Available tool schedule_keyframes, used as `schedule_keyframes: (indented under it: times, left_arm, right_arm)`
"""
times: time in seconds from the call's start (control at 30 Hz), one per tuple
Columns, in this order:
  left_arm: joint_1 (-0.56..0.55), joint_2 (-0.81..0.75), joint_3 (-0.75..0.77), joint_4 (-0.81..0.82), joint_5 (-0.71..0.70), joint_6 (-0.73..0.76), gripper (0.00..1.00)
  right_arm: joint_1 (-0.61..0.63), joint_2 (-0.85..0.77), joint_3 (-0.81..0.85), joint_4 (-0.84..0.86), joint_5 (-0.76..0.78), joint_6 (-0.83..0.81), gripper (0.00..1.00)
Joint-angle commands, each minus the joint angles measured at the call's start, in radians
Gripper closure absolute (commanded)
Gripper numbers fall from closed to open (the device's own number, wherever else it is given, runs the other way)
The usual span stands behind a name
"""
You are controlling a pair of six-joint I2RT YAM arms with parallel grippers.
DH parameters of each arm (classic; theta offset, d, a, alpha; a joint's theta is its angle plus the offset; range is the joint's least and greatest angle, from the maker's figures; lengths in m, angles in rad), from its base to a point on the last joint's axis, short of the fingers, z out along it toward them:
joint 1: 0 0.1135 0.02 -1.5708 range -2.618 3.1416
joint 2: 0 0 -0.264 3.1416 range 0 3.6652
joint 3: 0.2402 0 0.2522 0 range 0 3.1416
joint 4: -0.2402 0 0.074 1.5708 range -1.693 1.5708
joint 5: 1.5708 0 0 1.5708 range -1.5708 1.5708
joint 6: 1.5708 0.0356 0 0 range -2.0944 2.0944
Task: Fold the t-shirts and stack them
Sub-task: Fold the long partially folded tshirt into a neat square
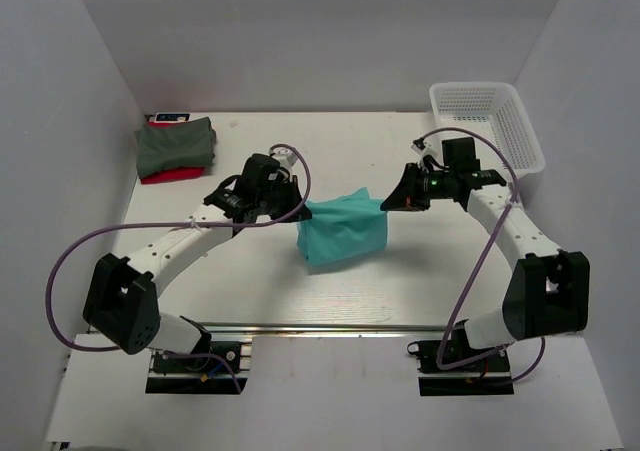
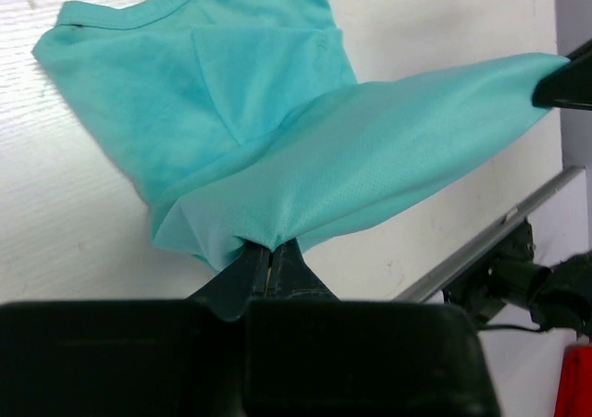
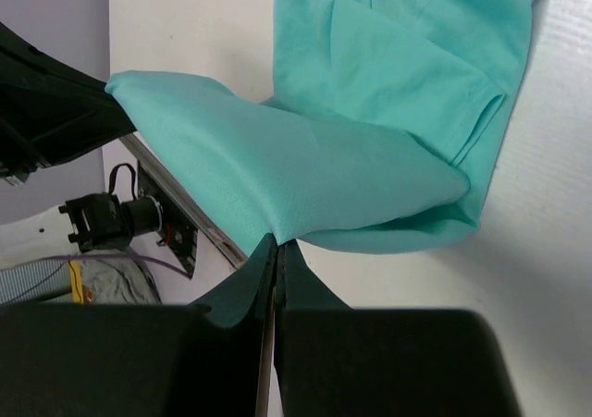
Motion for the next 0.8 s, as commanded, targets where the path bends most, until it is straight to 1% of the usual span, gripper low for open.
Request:
schedule_keyframes:
  times: [0.0, 0.1, 0.23, 0.37, 0.4, 0.5, 0.53, 0.57, 0.6, 0.63, 0.67, 0.73, 0.77]
  left_arm:
    - [0.037, 0.037, 0.047, 0.043, -0.008, -0.004, 1.00]
    - [0.063, 0.086, 0.067, 0.069, -0.008, -0.014, 1.00]
    - [0.104, 0.135, 0.090, 0.087, -0.031, -0.014, 1.00]
    - [0.130, 0.195, 0.113, 0.129, 0.000, -0.014, 1.00]
    - [0.142, 0.231, 0.131, 0.141, 0.000, -0.014, 1.00]
    - [0.171, 0.290, 0.172, 0.166, 0.000, -0.034, 1.00]
    - [0.172, 0.328, 0.183, 0.185, 0.000, -0.034, 0.92]
    - [0.187, 0.348, 0.194, 0.195, 0.009, -0.034, 0.77]
    - [0.204, 0.367, 0.221, 0.205, 0.009, -0.034, 0.50]
    - [0.213, 0.382, 0.238, 0.206, -0.003, -0.034, 0.01]
    - [0.231, 0.413, 0.255, 0.206, -0.004, -0.034, 0.01]
    - [0.247, 0.440, 0.320, 0.201, -0.020, -0.034, 0.01]
    - [0.247, 0.453, 0.347, 0.190, -0.020, -0.008, 0.01]
  right_arm:
    - [-0.010, 0.069, 0.067, 0.072, -0.007, 0.017, 1.00]
    - [-0.010, 0.127, 0.118, 0.082, -0.009, 0.020, 1.00]
    - [-0.015, 0.259, 0.196, 0.091, -0.012, 0.028, 1.00]
    - [-0.013, 0.346, 0.256, 0.131, -0.030, 0.038, 1.00]
    - [-0.012, 0.360, 0.288, 0.147, -0.035, 0.040, 1.00]
    - [-0.015, 0.480, 0.326, 0.175, -0.044, 0.052, 1.00]
    - [-0.015, 0.503, 0.378, 0.222, -0.065, 0.051, 1.00]
    - [-0.019, 0.585, 0.398, 0.241, -0.077, 0.054, 0.85]
    - [-0.021, 0.613, 0.450, 0.256, -0.078, 0.057, 0.66]
    - [-0.024, 0.641, 0.518, 0.255, -0.088, 0.058, 0.34]
    - [-0.024, 0.714, 0.599, 0.250, -0.129, 0.054, 0.10]
    - [-0.022, 0.744, 0.682, 0.229, -0.142, 0.057, 0.10]
    - [-0.022, 0.750, 0.710, 0.226, -0.133, 0.055, 0.10]
